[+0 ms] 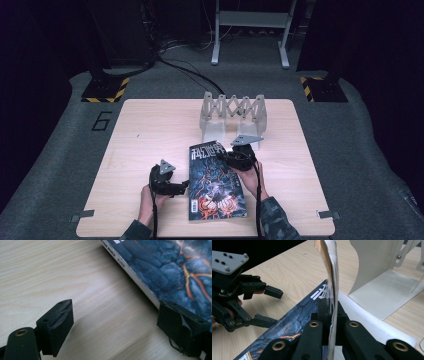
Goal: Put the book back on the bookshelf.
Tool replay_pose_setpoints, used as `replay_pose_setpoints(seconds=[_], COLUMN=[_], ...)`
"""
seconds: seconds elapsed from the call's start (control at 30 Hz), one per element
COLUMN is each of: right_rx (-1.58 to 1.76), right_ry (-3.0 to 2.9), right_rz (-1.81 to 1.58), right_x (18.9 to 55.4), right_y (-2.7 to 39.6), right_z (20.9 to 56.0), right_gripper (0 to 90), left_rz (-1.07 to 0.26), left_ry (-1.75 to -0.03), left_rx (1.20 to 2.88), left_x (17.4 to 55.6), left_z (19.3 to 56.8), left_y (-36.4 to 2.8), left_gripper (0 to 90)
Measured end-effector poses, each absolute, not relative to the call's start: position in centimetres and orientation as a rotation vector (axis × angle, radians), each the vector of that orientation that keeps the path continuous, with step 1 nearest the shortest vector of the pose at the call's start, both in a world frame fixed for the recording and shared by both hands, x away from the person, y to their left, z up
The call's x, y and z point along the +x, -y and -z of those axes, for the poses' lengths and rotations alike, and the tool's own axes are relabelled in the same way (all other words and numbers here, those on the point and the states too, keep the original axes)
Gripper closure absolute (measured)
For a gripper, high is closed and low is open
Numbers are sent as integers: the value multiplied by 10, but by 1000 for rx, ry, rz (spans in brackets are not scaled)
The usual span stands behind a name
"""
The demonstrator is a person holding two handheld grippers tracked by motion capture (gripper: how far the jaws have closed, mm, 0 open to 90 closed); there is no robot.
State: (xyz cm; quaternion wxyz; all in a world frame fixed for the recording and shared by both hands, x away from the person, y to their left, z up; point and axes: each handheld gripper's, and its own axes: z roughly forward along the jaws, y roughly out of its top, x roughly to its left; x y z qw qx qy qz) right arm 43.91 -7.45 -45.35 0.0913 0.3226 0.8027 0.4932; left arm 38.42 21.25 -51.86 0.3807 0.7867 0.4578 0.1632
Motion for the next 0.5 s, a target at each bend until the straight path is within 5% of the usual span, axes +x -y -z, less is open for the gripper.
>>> replay_pose_setpoints(seconds=[0.5], right_rx=[888], right_ry=[-2316], right_rz=[-1505], right_x=[424], right_y=[73], right_z=[446], right_gripper=[886], left_rz=[-211], left_ry=[-1056], left_rx=[2004], left_x=[398], left_z=[509], left_y=[-184], left_gripper=[109])
